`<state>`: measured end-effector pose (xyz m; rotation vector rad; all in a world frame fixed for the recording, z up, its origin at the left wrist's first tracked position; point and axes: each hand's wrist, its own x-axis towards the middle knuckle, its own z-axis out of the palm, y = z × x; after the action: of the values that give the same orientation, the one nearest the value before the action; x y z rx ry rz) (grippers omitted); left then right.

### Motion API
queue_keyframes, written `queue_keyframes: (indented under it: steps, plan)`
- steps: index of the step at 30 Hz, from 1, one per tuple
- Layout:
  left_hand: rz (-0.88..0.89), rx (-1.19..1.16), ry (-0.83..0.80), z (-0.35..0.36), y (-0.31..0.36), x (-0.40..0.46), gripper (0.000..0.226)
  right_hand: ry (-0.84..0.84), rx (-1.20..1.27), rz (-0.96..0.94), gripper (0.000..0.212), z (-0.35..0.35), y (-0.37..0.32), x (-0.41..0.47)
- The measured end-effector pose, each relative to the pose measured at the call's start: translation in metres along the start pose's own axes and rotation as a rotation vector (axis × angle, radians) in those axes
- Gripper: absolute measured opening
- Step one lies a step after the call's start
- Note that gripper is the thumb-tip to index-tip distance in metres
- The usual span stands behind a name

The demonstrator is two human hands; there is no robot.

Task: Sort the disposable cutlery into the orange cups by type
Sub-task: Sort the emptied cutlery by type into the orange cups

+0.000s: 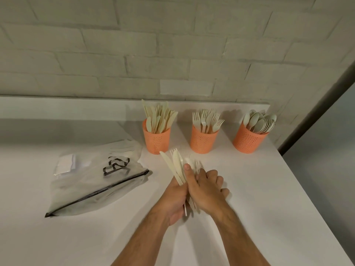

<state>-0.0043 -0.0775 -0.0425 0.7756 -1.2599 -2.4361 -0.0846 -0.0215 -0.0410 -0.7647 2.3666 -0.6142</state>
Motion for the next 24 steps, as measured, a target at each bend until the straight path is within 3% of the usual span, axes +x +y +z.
queue_keyframes:
  steps: [3,6,8,12,15,18,21,24]
  plan:
    - [0.048,0.001,0.017,-0.003,0.003,-0.003,0.025,0.122,-0.021,-0.058,0.081,-0.016,-0.009,-0.004]
    - [0.106,0.085,0.058,-0.007,0.004,-0.005,0.022,0.265,0.143,-0.281,0.067,-0.035,-0.023,-0.010]
    - [0.154,0.148,0.067,0.000,0.007,-0.009,0.022,0.197,0.162,-0.413,0.055,-0.042,-0.037,-0.019]
    - [0.335,0.384,0.115,0.005,0.005,-0.014,0.027,0.188,0.060,-0.463,0.063,-0.037,-0.055,-0.027]
    - [0.308,0.312,0.167,-0.004,0.001,-0.007,0.021,0.254,0.141,-0.447,0.038,-0.035,-0.060,-0.024]
    - [0.294,0.275,0.173,-0.014,0.004,-0.009,0.040,0.117,0.308,-0.410,0.025,-0.041,-0.056,-0.016]
    - [0.264,0.162,0.155,-0.024,0.007,-0.012,0.036,-0.003,0.456,-0.390,0.031,-0.045,-0.053,-0.009]
    - [0.256,0.130,0.139,-0.030,0.008,-0.016,0.037,0.008,0.476,-0.406,0.053,-0.040,-0.053,-0.007]
